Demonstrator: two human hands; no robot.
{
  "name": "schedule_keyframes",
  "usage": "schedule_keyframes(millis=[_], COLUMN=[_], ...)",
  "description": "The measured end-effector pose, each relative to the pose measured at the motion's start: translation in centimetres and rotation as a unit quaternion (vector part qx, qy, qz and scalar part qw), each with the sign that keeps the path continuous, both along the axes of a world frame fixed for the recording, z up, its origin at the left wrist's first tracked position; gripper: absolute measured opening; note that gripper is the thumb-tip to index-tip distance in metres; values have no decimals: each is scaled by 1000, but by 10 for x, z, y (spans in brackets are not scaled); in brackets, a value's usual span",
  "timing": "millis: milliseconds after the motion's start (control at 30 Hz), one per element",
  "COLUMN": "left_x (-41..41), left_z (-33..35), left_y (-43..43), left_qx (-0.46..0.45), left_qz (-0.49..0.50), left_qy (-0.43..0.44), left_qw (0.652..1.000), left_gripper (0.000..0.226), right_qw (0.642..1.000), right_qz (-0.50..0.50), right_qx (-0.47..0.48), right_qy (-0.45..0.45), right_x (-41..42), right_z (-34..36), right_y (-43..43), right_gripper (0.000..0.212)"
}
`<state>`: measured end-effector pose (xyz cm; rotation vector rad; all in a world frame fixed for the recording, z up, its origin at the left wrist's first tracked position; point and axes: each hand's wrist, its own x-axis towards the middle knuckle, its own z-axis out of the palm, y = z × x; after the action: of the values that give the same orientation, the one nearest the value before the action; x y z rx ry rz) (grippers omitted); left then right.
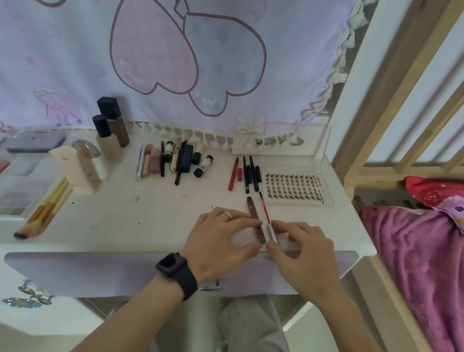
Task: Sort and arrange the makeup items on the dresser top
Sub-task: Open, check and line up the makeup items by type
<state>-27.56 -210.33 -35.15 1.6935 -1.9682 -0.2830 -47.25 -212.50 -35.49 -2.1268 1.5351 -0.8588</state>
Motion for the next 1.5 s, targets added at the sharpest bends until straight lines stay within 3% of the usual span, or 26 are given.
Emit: schedule_keyframes(millis=[433,1300,1400,1500], left_x=[8,10,17,28], left_z=[8,8,8,11], left_y=[-4,-10,-19,-40], left_qx=[30,40,36,15], left_qz=[-15,-30,4,81], left_qy=[4,30,81,101], left_qw=[999,998,996,991], left_gripper=[43,42,31,29], right_qw=[999,997,995,992], right_qz=[40,62,79,65], right_qx=[-4,-2,3,-30], right_qy=[24,-50,-67,-103], right_x=[5,0,-6,-10], right_z=[-8,-8,-10,-13], right_y=[-1,-3,-5,-9], right_gripper=[44,46,47,34])
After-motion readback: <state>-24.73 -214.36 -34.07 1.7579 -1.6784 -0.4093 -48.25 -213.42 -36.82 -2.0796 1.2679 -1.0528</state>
